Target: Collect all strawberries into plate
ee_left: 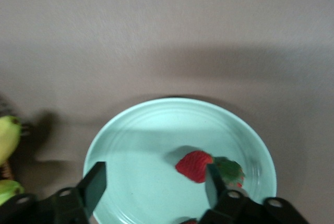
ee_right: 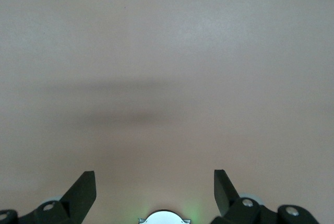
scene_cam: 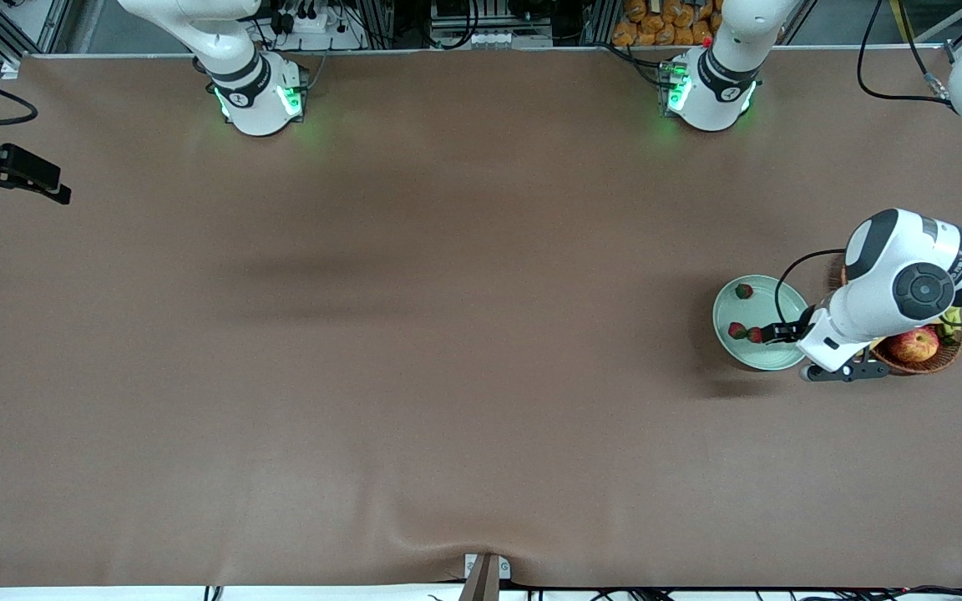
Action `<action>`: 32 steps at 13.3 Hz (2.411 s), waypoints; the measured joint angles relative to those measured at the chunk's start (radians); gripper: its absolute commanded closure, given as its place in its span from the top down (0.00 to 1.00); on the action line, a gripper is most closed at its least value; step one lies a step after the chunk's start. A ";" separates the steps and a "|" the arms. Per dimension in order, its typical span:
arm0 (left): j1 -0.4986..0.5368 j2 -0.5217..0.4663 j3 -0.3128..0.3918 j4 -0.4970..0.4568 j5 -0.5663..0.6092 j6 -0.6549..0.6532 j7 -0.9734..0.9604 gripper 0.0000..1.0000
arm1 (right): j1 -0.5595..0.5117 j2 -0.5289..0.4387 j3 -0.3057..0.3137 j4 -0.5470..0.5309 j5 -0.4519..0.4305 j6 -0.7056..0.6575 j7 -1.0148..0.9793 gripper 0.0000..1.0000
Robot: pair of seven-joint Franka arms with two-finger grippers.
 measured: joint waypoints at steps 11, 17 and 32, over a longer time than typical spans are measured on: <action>0.001 -0.174 -0.259 0.306 -0.139 -0.432 -0.003 1.00 | 0.000 0.001 0.000 0.000 0.000 0.001 0.000 1.00; 0.001 -0.187 -0.353 0.474 -0.187 -0.625 -0.003 1.00 | 0.000 0.001 -0.001 0.001 0.000 0.002 0.003 1.00; -0.005 -0.221 -0.416 0.526 -0.191 -0.628 -0.004 1.00 | 0.000 0.001 -0.004 0.001 0.000 0.002 0.003 1.00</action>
